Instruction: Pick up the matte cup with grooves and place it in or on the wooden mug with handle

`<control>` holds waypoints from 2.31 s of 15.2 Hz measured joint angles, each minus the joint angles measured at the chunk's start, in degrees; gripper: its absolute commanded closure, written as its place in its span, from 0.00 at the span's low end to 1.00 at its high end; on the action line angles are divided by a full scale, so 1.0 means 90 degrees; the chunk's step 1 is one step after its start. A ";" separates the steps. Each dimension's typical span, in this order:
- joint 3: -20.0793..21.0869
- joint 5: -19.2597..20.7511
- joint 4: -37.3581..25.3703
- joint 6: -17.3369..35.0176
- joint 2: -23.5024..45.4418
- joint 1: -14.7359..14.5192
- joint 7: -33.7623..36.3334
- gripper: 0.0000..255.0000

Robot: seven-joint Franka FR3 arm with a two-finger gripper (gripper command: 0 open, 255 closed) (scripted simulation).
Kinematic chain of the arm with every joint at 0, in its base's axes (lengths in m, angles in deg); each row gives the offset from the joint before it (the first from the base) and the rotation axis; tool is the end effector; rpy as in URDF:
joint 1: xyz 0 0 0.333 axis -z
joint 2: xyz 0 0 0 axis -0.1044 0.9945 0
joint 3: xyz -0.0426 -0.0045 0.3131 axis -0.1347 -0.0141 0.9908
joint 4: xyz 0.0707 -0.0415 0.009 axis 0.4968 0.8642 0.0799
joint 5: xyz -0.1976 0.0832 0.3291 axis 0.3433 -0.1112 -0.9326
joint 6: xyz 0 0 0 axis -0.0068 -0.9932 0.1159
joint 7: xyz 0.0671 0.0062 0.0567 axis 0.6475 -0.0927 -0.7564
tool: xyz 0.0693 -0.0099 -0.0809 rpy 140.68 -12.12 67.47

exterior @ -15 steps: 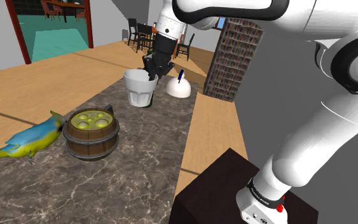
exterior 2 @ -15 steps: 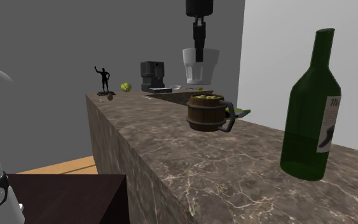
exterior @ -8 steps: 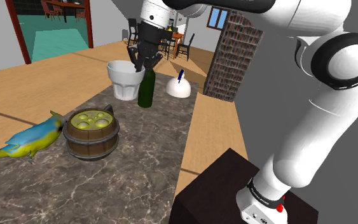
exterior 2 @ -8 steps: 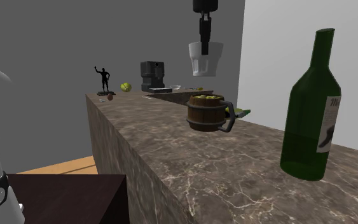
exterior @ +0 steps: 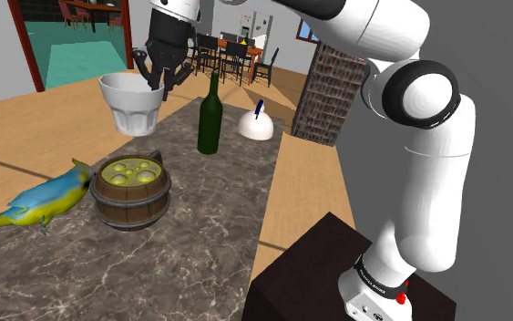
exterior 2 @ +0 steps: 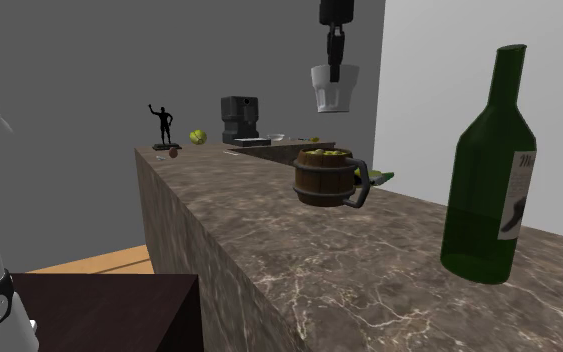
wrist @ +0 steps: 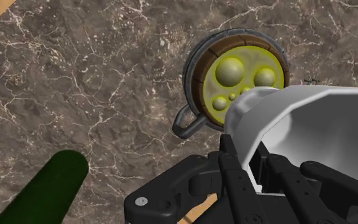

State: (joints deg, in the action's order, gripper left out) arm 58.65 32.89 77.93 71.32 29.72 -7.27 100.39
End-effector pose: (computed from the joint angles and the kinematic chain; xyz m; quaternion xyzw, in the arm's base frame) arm 0.5723 0.3361 0.6252 -0.9948 0.0489 -0.0174 0.0875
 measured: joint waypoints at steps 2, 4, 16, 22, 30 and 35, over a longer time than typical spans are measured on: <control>-0.0006 0.0021 0.0058 0.0110 0.0055 -0.0015 0.0014 1.00; -0.0004 0.0002 0.0293 0.0294 0.0003 0.0006 0.0011 1.00; -0.0011 -0.0118 0.1741 0.1455 -0.0288 0.0161 -0.0096 1.00; -0.0021 -0.0130 0.2084 0.1787 -0.0296 0.0193 -0.0138 1.00; -0.0021 -0.0131 0.2093 0.1799 -0.0300 0.0194 -0.0140 0.00; -0.0017 -0.0143 0.1872 0.1551 -0.0333 0.0199 -0.0139 0.00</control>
State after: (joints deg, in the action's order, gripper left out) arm 58.50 31.60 94.77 85.28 26.72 -5.48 99.14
